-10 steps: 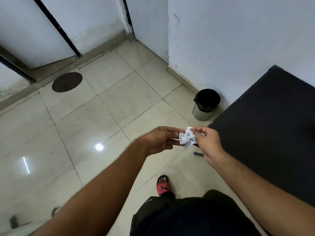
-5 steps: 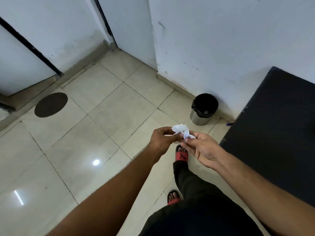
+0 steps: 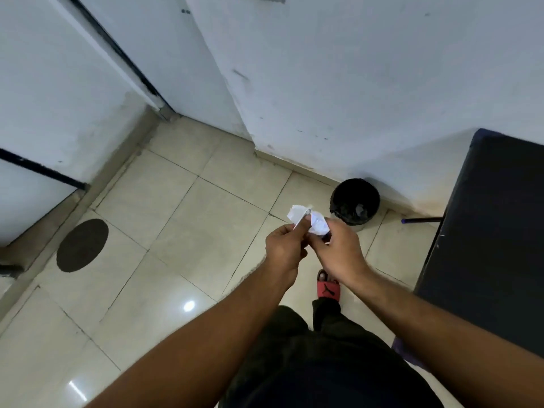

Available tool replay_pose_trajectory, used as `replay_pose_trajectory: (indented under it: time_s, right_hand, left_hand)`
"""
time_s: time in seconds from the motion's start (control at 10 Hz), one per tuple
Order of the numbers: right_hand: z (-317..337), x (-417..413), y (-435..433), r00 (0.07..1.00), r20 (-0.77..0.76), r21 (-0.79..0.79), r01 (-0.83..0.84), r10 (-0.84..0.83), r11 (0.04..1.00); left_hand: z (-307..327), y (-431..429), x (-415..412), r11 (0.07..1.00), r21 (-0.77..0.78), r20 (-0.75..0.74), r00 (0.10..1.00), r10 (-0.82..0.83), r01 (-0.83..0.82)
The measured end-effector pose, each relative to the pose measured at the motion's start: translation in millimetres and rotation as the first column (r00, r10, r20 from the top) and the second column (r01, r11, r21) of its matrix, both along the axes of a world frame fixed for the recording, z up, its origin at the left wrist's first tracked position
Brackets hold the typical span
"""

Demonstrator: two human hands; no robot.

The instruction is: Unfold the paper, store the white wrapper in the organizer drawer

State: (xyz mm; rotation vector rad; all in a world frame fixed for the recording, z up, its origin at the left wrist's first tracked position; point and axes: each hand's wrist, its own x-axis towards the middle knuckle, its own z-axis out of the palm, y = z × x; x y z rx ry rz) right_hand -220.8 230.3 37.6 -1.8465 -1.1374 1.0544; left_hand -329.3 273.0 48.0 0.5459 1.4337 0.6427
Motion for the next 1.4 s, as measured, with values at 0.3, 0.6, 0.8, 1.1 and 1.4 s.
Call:
replay_pose_trajectory:
  time_s: [0.3, 0.6, 0.8, 1.1, 1.4]
  right_hand:
    - [-14, 52, 42, 0.886, -0.048, 0.024, 0.462, -0.46, 0.887]
    - [-80, 116, 90, 0.593, -0.157, -0.318, 0.727, -0.79, 0.609]
    - [-175, 148, 121, 0.482, -0.164, -0.469, 0.73, -0.861, 0.498]
    - [-360, 175, 175, 0.485, -0.124, -0.639, 0.628, -0.866, 0.443]
    - [-465, 180, 172, 0.698, -0.007, -0.608, 0.565, -0.716, 0.558]
  left_hand:
    - [-19, 72, 70, 0.942, -0.13, -0.048, 0.947, -0.318, 0.31]
    - [-72, 143, 109, 0.518, -0.134, -0.256, 0.476, -0.842, 0.845]
    - [-143, 186, 132, 0.26, -0.13, -0.48, 0.169, -0.861, 0.957]
    - [-312, 241, 169, 0.065, -0.191, -0.605, -0.066, -0.793, 0.979]
    - [-418, 228, 169, 0.076, -0.238, -0.58, -0.079, -0.811, 0.968]
